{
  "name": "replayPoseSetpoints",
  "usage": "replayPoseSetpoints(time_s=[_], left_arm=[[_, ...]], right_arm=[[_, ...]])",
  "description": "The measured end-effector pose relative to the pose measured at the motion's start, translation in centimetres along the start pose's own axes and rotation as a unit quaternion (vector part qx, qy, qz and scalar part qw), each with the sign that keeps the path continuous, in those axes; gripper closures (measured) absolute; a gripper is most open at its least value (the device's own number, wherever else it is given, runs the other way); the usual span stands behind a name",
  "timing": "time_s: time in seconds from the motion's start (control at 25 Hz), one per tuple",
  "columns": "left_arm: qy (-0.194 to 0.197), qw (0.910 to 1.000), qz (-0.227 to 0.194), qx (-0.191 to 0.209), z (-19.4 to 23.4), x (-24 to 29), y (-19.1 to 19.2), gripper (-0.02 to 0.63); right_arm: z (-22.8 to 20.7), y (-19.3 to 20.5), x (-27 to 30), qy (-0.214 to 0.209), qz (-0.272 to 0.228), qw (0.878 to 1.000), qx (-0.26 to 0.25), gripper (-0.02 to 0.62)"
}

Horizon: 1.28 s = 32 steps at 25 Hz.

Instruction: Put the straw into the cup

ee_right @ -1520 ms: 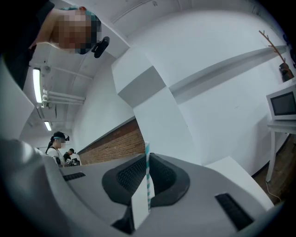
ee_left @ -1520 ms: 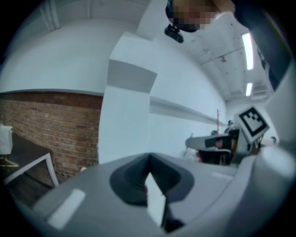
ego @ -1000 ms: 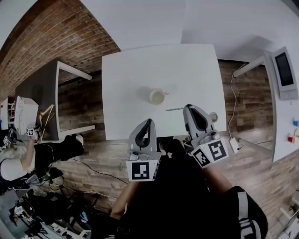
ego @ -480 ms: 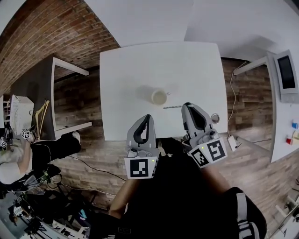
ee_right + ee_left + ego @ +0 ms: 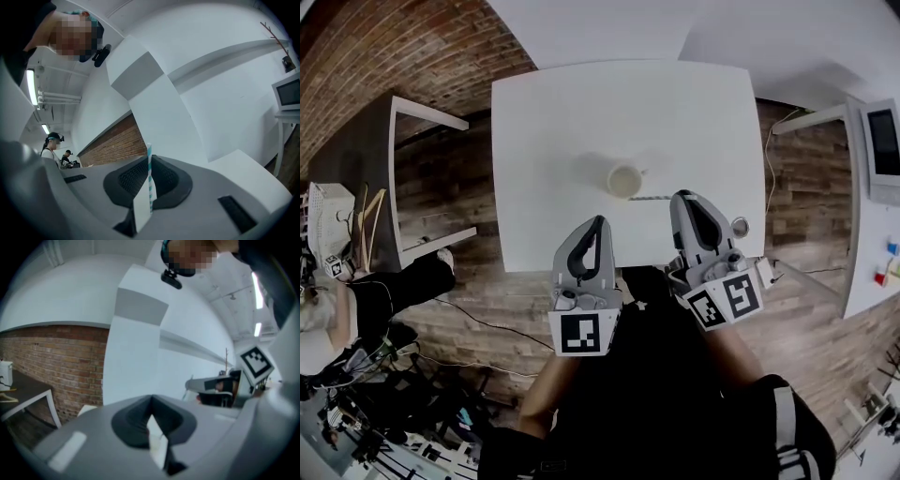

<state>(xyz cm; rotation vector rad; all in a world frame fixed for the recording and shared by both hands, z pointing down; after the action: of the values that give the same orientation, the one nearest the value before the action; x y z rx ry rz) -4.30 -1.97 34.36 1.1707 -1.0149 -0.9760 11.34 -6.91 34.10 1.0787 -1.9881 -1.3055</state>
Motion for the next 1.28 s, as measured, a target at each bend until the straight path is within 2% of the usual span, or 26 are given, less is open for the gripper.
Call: replayPoseSetpoints(time_s=[0.44, 0.72, 1.28], left_arm=[[0.012, 0.9997, 0.017, -0.008, 2.0, 1.6, 2.9, 0.603], [0.004, 0.9995, 0.024, -0.018, 3.3, 2.0, 4.1, 0.603], [0.012, 0.9991, 0.032, -0.025, 3.4, 2.5, 5.4, 0.603]], right_arm=[[-0.7, 3.1, 1.8, 0.014, 0.019, 1.000, -0.002, 0.572], [-1.2, 5.3, 2.5, 0.026, 0.030, 0.999, -0.005, 0.572], [-2.3, 8.0, 2.8, 0.044, 0.044, 0.998, -0.005, 0.572]])
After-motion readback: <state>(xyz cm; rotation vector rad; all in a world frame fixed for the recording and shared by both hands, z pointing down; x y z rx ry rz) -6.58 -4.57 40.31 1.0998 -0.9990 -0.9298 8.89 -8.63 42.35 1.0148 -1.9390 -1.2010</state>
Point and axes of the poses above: the fingertips, and each gripper's own axes: x forward along the fingers, z to its left, y out of its underside, the point moved 5 cm from there along -x, backward along the fingers, and after that the axes turned 6 degrees about -z, right-handed, at the moved point
